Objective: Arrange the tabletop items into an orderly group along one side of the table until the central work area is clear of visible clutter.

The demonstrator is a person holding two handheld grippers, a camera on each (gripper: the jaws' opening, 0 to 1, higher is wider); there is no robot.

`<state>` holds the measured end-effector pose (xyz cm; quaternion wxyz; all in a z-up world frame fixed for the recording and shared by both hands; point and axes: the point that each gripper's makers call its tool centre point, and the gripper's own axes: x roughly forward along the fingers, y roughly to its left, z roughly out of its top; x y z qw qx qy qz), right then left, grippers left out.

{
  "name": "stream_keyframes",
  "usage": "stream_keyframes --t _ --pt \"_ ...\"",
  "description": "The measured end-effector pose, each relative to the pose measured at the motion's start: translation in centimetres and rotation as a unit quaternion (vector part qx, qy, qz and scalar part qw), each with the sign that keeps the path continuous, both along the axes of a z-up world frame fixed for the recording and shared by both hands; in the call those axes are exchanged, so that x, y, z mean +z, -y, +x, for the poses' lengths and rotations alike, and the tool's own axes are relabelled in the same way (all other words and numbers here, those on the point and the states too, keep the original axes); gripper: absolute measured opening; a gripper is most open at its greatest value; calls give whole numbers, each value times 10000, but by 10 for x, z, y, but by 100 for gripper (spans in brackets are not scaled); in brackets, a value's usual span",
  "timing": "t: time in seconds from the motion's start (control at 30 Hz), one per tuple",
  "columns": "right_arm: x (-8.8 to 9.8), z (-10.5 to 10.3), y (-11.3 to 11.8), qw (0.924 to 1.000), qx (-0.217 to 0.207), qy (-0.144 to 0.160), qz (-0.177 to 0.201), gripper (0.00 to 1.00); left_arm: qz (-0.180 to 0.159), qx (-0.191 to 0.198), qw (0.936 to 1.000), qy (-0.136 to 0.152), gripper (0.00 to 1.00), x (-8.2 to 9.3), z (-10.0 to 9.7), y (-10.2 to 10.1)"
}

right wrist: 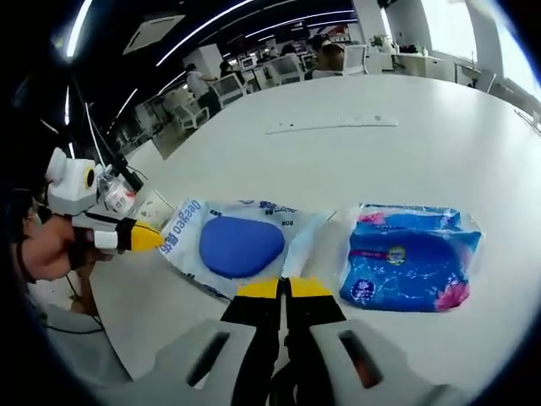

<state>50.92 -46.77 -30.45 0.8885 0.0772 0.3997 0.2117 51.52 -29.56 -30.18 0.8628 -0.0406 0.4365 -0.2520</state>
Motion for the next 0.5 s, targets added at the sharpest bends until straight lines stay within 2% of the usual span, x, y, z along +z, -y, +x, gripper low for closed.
stream_keyframes --t 0.27,0.5 --pt "-11 0 8 9997 -206 -120 -28 0 13 123 9997 -195 0 -14 -2 0" --pt "-16 -1 12 9993 -316 -210 -24 0 46 233 9995 -184 0 -16 3 1"
